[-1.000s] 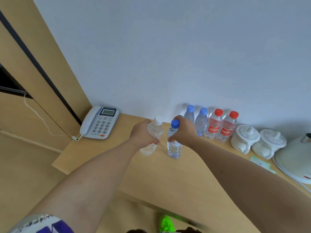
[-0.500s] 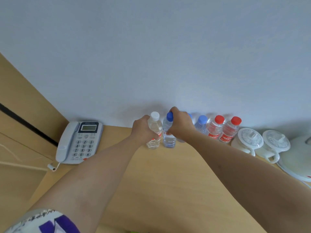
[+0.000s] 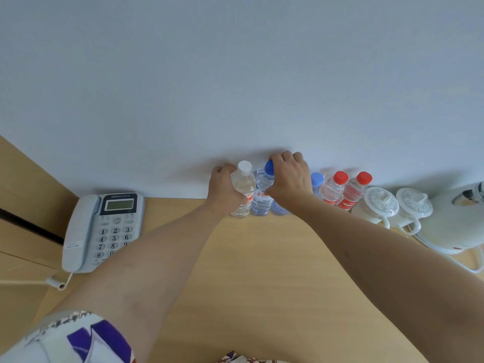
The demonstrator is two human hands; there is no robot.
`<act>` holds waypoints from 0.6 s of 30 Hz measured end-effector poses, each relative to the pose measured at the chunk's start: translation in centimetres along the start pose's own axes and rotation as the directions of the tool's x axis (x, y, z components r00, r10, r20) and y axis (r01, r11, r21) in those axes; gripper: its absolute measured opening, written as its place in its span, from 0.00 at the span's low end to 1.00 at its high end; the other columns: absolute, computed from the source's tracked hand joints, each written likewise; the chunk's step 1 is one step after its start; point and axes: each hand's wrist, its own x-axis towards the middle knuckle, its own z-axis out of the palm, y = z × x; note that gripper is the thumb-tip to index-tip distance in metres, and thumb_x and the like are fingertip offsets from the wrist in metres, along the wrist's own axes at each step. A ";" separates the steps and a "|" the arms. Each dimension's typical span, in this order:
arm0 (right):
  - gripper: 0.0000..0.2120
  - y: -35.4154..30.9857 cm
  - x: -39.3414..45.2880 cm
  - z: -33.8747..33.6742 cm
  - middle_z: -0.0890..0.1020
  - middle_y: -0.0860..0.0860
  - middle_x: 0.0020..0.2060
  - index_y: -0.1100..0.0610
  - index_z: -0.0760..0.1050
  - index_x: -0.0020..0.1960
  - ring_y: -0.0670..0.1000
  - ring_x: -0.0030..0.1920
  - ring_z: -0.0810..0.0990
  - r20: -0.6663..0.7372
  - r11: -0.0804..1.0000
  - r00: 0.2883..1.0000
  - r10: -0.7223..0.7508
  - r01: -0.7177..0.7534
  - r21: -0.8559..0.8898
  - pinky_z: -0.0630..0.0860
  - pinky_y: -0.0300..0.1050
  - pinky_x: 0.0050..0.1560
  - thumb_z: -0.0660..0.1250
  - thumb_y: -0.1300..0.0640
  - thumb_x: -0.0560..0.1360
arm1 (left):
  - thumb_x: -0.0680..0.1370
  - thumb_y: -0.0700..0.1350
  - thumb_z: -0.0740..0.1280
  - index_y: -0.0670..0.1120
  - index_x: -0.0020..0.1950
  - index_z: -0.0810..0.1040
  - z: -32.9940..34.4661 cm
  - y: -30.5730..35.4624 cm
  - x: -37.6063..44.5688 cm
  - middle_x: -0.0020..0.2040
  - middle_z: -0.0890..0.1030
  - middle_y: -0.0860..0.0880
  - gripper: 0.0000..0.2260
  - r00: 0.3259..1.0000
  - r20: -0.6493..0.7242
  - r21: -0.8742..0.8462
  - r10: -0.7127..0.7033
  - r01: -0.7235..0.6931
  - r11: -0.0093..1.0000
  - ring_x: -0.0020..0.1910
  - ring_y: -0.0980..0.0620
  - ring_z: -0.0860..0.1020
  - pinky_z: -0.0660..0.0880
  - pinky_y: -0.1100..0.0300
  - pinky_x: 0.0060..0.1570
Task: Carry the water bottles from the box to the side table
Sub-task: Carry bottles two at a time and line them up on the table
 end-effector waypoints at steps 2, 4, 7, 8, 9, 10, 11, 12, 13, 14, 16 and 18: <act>0.23 -0.2 -0.2 0.2 0.76 0.53 0.53 0.56 0.73 0.59 0.56 0.53 0.70 -0.007 1.000 1.000 0.002 -0.002 -0.003 0.68 0.45 0.50 0.75 0.59 0.66 | 0.61 0.38 0.80 0.45 0.61 0.75 0.0 -0.2 0.0 0.60 0.74 0.46 0.30 0.999 -0.034 -0.017 0.020 -0.021 1.000 0.53 0.52 0.70 0.61 0.69 0.45; 0.24 -0.5 -0.5 0.4 0.75 0.53 0.53 0.55 0.72 0.60 0.55 0.52 0.70 -0.022 1.000 1.000 0.002 -0.002 -0.023 0.66 0.45 0.50 0.76 0.58 0.67 | 0.61 0.39 0.81 0.45 0.61 0.76 -0.1 -0.2 -0.1 0.58 0.74 0.47 0.30 0.996 -0.072 -0.036 0.051 -0.054 0.998 0.54 0.49 0.73 0.62 0.67 0.46; 0.24 -0.8 -0.9 0.8 0.75 0.53 0.53 0.55 0.71 0.61 0.55 0.51 0.70 -0.053 0.999 0.999 0.006 -0.009 -0.049 0.63 0.43 0.48 0.76 0.57 0.68 | 0.62 0.41 0.81 0.47 0.61 0.76 -0.1 -0.1 -0.5 0.57 0.76 0.48 0.29 0.991 -0.113 -0.023 0.071 -0.074 0.997 0.54 0.47 0.76 0.66 0.62 0.48; 0.25 -0.9 -1.1 0.9 0.75 0.53 0.53 0.55 0.70 0.62 0.55 0.52 0.70 -0.055 0.998 0.998 0.011 -0.014 -0.054 0.62 0.44 0.48 0.76 0.57 0.69 | 0.63 0.42 0.82 0.47 0.62 0.75 0.0 0.0 -0.7 0.57 0.76 0.48 0.30 0.989 -0.129 -0.017 0.065 -0.068 0.998 0.53 0.47 0.76 0.67 0.61 0.48; 0.26 -0.9 -1.2 0.9 0.75 0.53 0.53 0.55 0.70 0.63 0.55 0.52 0.70 -0.052 0.998 0.999 0.015 -0.018 -0.054 0.63 0.44 0.49 0.76 0.56 0.69 | 0.63 0.43 0.82 0.47 0.63 0.73 0.0 0.1 -0.9 0.57 0.77 0.48 0.32 0.988 -0.146 -0.021 0.055 -0.059 0.998 0.53 0.48 0.76 0.67 0.59 0.48; 0.27 -1.0 -1.2 0.9 0.75 0.53 0.53 0.55 0.69 0.64 0.55 0.53 0.70 -0.046 0.998 0.999 0.021 -0.023 -0.054 0.64 0.45 0.50 0.76 0.55 0.69 | 0.63 0.44 0.82 0.46 0.64 0.71 0.0 0.1 -1.0 0.56 0.76 0.49 0.33 0.986 -0.161 -0.030 0.046 -0.051 0.998 0.52 0.48 0.75 0.67 0.59 0.47; 0.27 -1.0 -1.3 0.9 0.76 0.52 0.53 0.54 0.68 0.65 0.55 0.54 0.70 -0.043 0.998 0.999 0.027 -0.030 -0.055 0.65 0.46 0.51 0.76 0.55 0.70 | 0.63 0.44 0.82 0.45 0.64 0.69 -0.1 0.2 -1.1 0.56 0.76 0.48 0.34 0.984 -0.170 -0.031 0.044 -0.050 0.998 0.52 0.48 0.74 0.67 0.58 0.46; 0.28 -1.1 -1.4 0.9 0.76 0.52 0.53 0.54 0.68 0.66 0.56 0.54 0.70 -0.041 0.998 0.999 0.035 -0.038 -0.059 0.66 0.46 0.52 0.75 0.55 0.70 | 0.64 0.44 0.82 0.45 0.64 0.68 -0.2 0.1 -1.1 0.57 0.76 0.47 0.34 0.984 -0.169 -0.017 0.050 -0.054 0.998 0.52 0.47 0.74 0.66 0.58 0.46; 0.29 -1.2 -1.5 0.9 0.76 0.52 0.54 0.54 0.67 0.67 0.56 0.55 0.70 -0.039 0.997 0.998 0.044 -0.047 -0.061 0.66 0.47 0.53 0.75 0.55 0.71 | 0.65 0.43 0.81 0.44 0.64 0.67 -0.4 0.1 -1.2 0.57 0.76 0.46 0.34 0.986 -0.154 0.009 0.062 -0.061 0.998 0.53 0.46 0.75 0.66 0.58 0.46; 0.30 -1.4 -1.7 0.8 0.76 0.53 0.54 0.54 0.66 0.69 0.56 0.56 0.70 -0.038 0.997 0.998 0.054 -0.056 -0.056 0.67 0.48 0.54 0.75 0.56 0.71 | 0.65 0.43 0.81 0.44 0.65 0.67 -0.6 0.0 -1.2 0.59 0.75 0.45 0.33 0.989 -0.129 0.037 0.076 -0.072 0.997 0.55 0.44 0.75 0.66 0.58 0.46; 0.34 -1.6 -2.0 0.6 0.76 0.54 0.56 0.55 0.64 0.71 0.57 0.57 0.70 -0.041 0.997 0.996 0.077 -0.078 -0.027 0.68 0.49 0.55 0.75 0.57 0.70 | 0.65 0.43 0.81 0.45 0.67 0.66 -1.2 -0.1 -1.4 0.62 0.73 0.45 0.35 0.992 -0.087 0.069 0.092 -0.086 0.994 0.57 0.44 0.75 0.67 0.59 0.48; 0.36 -1.9 -2.3 0.3 0.74 0.55 0.57 0.55 0.61 0.73 0.58 0.59 0.70 -0.041 0.995 0.994 0.097 -0.098 -0.013 0.68 0.49 0.56 0.73 0.62 0.69 | 0.64 0.45 0.81 0.47 0.70 0.66 -2.0 -0.2 -1.4 0.65 0.71 0.45 0.38 0.992 -0.083 0.075 0.100 -0.094 0.993 0.61 0.45 0.74 0.67 0.60 0.51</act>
